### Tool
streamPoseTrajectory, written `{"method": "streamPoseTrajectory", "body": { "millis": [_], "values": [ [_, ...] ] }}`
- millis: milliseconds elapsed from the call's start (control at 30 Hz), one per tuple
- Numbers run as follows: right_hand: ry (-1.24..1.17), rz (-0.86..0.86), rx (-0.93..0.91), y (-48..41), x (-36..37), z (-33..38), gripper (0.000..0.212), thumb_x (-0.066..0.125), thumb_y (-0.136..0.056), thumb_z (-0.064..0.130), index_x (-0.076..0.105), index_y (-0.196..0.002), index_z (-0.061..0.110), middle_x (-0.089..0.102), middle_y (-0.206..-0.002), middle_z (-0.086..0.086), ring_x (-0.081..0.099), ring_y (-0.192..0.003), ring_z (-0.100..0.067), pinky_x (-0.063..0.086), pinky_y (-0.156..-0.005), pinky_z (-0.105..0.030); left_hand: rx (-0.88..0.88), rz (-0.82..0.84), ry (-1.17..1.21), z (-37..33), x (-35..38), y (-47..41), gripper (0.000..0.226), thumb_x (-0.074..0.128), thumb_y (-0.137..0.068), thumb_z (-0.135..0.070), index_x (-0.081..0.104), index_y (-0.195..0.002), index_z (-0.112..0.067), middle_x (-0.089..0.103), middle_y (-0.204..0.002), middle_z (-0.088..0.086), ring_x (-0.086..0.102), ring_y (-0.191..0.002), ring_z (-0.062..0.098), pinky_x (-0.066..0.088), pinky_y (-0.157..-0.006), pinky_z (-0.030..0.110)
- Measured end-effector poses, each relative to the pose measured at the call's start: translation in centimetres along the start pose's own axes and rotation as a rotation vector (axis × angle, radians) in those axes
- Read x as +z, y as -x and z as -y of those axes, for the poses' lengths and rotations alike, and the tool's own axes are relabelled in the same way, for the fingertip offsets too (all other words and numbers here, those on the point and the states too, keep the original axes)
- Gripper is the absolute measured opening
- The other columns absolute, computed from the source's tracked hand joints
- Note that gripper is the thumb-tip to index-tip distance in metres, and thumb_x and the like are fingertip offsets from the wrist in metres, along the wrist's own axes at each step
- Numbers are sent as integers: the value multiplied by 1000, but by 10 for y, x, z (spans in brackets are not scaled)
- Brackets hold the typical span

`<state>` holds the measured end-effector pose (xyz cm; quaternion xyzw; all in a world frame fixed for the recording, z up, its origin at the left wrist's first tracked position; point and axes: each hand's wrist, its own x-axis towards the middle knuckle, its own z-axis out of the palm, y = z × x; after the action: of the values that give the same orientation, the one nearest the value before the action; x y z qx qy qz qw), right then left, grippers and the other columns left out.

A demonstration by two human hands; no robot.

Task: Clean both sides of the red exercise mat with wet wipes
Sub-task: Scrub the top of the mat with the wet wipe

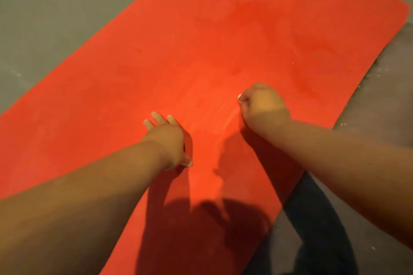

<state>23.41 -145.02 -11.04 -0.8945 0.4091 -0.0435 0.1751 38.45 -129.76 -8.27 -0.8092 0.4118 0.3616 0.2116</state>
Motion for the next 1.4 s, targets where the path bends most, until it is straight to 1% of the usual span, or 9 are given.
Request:
{"method": "streamPoseTrajectory", "body": {
  "millis": [167, 300, 433, 700, 900, 1100, 1233, 1333, 1400],
  "values": [
    [-94, 250, -505, 58, 17, 12, 16, 55, -82, 15, 70, -86, 15, 63, -86, -7, 59, -83, -30, 48, -75, -35, -40, -8, 23, -3, 5, -4, 132, 80, -70, -49, -12, -147, 5, -12, -150, 39, 2, -139, 57, 18, -113, 53],
    [-24, -53, -92, -4, -5, -50, 16, 60, -82, 10, 73, -90, 12, 62, -92, -15, 59, -92, -36, 43, -81, -35, -52, -12, 12, -5, 5, -4, 131, 79, -71, -49, -13, -148, 4, -12, -151, 37, 2, -140, 55, 17, -114, 53],
    [37, -45, 209, -9, -14, -59, 20, 57, -84, 9, 72, -97, 9, 60, -102, -19, 56, -98, -39, 42, -82, -38, -48, -5, 7, -7, 2, -4, 131, 79, -71, -48, -14, -147, 4, -13, -151, 38, 2, -139, 56, 18, -113, 54],
    [-91, 228, -400, 105, 13, 4, 16, 54, -85, 19, 69, -89, 15, 61, -86, -6, 59, -83, -28, 50, -71, -36, -36, -38, 12, -4, 5, -2, 131, 80, -70, -49, -11, -149, 3, -11, -152, 37, 2, -140, 55, 18, -113, 54],
    [87, 72, -36, 59, -12, -52, 21, 56, -81, 5, 71, -95, 10, 60, -98, -14, 58, -94, -37, 48, -81, -40, 58, -108, -109, 22, 11, 6, 122, 74, -68, -63, 1, -153, -17, 5, -157, 22, 23, -141, 41, 34, -107, 48],
    [-45, 126, -203, 80, -22, 28, 20, 59, -80, 7, 70, -96, 11, 60, -99, -11, 58, -95, -34, 48, -84, -41, 127, -92, -283, 42, -17, 23, 88, 69, -71, -66, 39, -142, -23, 43, -142, 8, 51, -124, 28, 48, -90, 40],
    [23, 77, -211, 63, -86, 66, 20, 58, -82, 7, 70, -96, 14, 59, -95, -7, 58, -92, -26, 38, -76, -26, 142, -73, -212, 52, -35, 40, 78, 71, -74, -59, 47, -137, -19, 55, -133, 7, 54, -121, 28, 48, -90, 38],
    [120, 102, -197, 42, -135, 67, 19, 59, -81, 6, 69, -95, 15, 58, -91, -7, 58, -88, -27, 32, -69, -25, 74, -38, -46, 54, -49, 43, 98, 75, -70, -59, 33, -147, -15, 42, -147, 15, 43, -133, 34, 44, -102, 45],
    [134, 99, -169, 15, -136, 63, 20, 59, -81, 5, 69, -95, 13, 59, -92, -9, 58, -88, -28, 32, -70, -25, -40, -38, 82, 58, -57, 32, 122, 77, -67, -61, 2, -154, -21, 4, -157, 25, 14, -143, 46, 31, -109, 57]
  ]
}}
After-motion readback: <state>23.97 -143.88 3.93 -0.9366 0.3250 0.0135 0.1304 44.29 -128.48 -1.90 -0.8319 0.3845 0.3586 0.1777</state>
